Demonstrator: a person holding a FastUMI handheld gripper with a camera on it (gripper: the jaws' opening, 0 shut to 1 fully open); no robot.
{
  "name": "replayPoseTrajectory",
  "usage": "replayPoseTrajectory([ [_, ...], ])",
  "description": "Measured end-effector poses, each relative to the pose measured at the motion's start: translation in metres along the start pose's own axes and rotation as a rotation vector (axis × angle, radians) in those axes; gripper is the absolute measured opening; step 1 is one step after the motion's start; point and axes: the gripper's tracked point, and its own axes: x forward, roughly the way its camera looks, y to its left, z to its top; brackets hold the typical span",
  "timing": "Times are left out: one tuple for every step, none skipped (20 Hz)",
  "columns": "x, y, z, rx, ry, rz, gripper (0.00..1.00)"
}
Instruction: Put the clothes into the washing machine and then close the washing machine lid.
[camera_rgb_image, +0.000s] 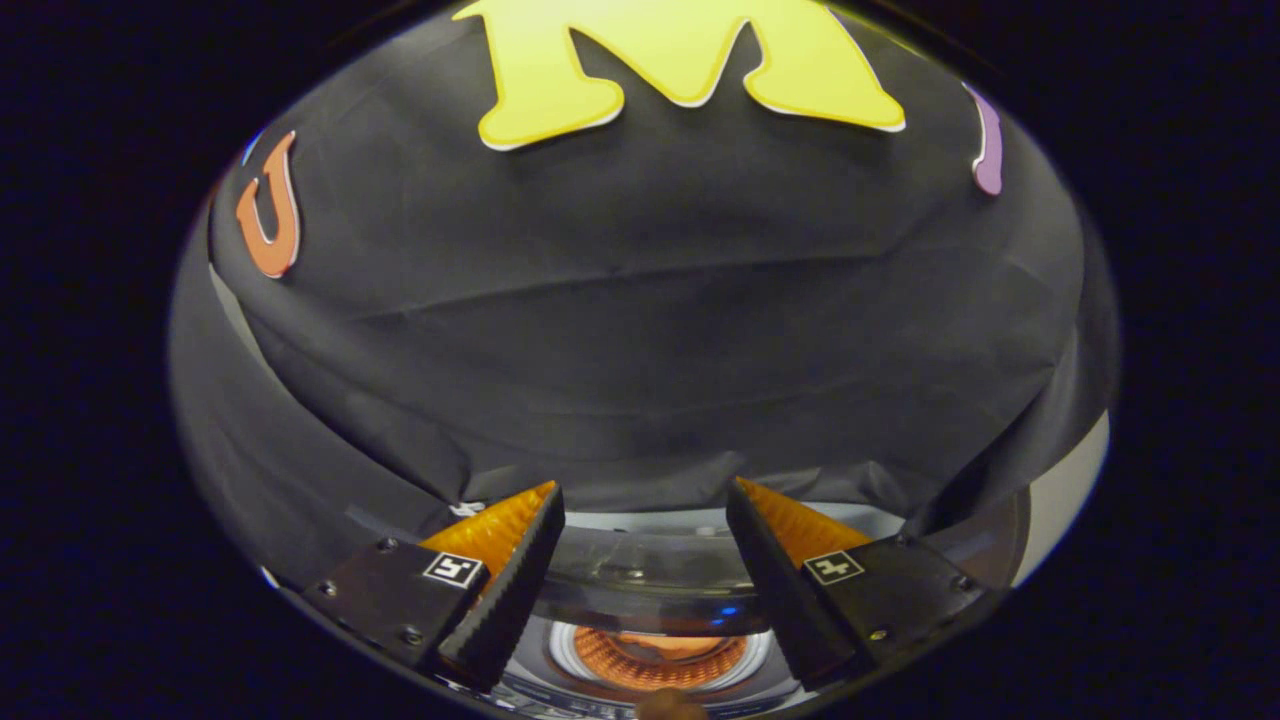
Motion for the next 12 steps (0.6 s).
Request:
replayPoseTrajectory([
  [0.0007,0.0011,-0.0011,-0.013,0.001,-0.001,1.00],
  [0.0033,0.0023,0.0000,-0.023,-0.001,-0.001,1.00],
  [0.0052,0.0026,-0.0003,-0.037,0.002,-0.008,1.00],
  [0.0061,0.0015,0.0020,-0.034,-0.009,-0.012,1.00],
  [0.0085,0.0015,0.0002,-0.042,-0.018,-0.021,1.00],
  [0.0091,0.0007,0.0021,-0.042,-0.034,-0.032,1.00],
  [0.0084,0.0005,0.0010,-0.044,-0.041,-0.036,1.00],
  [0.0075,0.0000,0.0008,-0.043,-0.050,-0.039,1.00],
  [0.0059,0.0006,0.0015,-0.047,-0.068,-0.038,1.00],
  [0.0044,0.0009,0.0023,-0.051,-0.081,-0.036,1.00],
  [0.0026,0.0009,0.0009,-0.053,-0.097,-0.035,1.00],
  [0.0009,0.0010,0.0002,-0.055,-0.103,-0.034,1.00],
])
